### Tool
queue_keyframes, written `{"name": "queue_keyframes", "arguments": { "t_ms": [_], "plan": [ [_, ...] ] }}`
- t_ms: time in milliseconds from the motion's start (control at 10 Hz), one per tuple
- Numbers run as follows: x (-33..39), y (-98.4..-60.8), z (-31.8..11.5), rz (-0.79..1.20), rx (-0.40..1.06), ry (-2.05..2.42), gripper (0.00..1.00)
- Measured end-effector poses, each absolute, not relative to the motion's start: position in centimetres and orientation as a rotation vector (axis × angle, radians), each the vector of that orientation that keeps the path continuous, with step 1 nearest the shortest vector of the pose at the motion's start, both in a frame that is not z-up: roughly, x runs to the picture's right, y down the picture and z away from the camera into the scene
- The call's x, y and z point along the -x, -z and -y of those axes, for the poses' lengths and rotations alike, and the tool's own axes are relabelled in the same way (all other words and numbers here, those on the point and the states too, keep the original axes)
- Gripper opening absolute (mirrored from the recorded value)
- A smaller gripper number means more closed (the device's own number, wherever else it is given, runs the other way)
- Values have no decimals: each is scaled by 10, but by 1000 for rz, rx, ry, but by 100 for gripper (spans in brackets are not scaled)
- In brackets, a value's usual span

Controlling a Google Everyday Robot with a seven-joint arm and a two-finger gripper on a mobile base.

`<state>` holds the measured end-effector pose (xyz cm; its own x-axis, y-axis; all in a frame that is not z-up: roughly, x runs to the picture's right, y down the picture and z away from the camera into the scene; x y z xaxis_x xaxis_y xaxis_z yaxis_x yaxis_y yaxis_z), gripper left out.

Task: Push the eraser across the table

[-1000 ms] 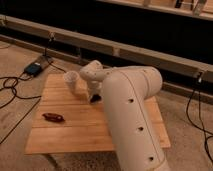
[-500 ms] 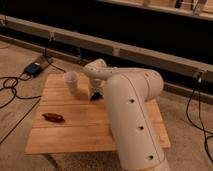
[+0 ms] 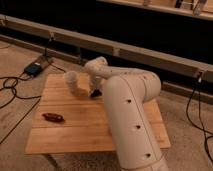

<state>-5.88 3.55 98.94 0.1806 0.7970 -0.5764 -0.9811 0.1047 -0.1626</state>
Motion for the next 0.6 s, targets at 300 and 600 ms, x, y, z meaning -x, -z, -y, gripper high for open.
{"name": "queue_keyframes", "arguments": {
  "t_ms": [300, 600],
  "plan": [
    [72, -994, -20, -334, 582, -1341, 65],
    [90, -990, -10, -280, 601, -1315, 65]
  ]
}}
